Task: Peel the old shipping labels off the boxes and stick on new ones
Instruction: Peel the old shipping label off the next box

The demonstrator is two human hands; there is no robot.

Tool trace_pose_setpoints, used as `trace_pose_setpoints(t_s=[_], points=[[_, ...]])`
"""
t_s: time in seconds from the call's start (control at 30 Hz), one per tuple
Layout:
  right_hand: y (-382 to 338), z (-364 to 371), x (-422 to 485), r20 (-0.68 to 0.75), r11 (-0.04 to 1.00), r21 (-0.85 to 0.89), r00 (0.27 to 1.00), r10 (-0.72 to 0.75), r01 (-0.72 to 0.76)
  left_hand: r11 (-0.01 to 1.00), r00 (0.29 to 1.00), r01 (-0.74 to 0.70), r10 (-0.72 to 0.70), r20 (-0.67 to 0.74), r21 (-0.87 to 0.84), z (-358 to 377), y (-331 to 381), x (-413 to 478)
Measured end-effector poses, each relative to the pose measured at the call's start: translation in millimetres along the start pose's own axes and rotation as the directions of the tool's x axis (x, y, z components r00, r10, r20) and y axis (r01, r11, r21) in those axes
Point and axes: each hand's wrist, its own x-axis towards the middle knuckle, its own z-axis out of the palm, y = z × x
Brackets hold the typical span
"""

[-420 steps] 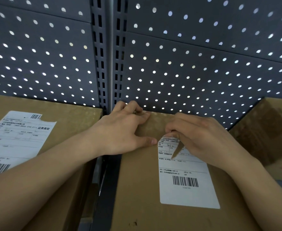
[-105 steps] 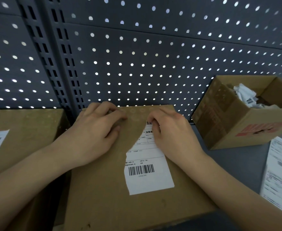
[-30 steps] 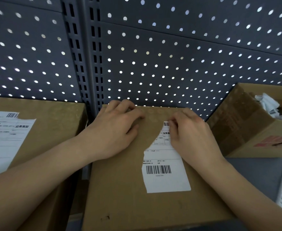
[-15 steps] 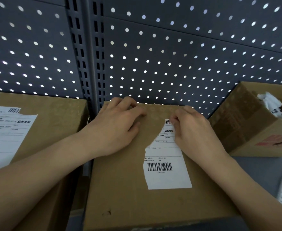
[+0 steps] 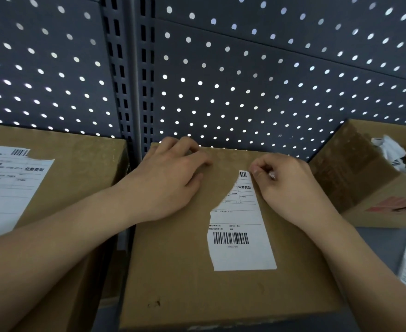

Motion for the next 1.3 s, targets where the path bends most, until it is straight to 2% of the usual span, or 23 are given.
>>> trace_pose_setpoints(t_s=[0.5, 0.73, 0.93, 1.13, 1.3], points=[[-11, 10, -7, -0.023, 0.973, -0.205, 0.994, -0.109, 0.103, 1.000, 1.000, -0.001, 0.001, 0.000, -0.003, 0, 2, -1], [-14, 12, -4, 0.028, 0.947, -0.300, 0.994, -0.108, 0.112, 1.000, 1.000, -0.001, 0.001, -0.005, 0.002, 0, 2, -1], [-11, 13, -3, 0.040, 0.961, -0.247, 0.992, -0.119, 0.125, 1.000, 1.000, -0.008, 0.009, -0.012, 0.005, 0, 1, 0], [-2, 7, -9, -0.088, 0.996, -0.038, 0.993, -0.081, 0.078, 1.000, 1.000, -0.013, 0.013, -0.021, -0.003, 0, 1, -1], [-1, 7, -8, -0.049, 0.994, -0.056, 0.994, -0.093, 0.090, 1.000, 1.000, -0.011, 0.011, -0.013, -0.003, 0, 1, -1]])
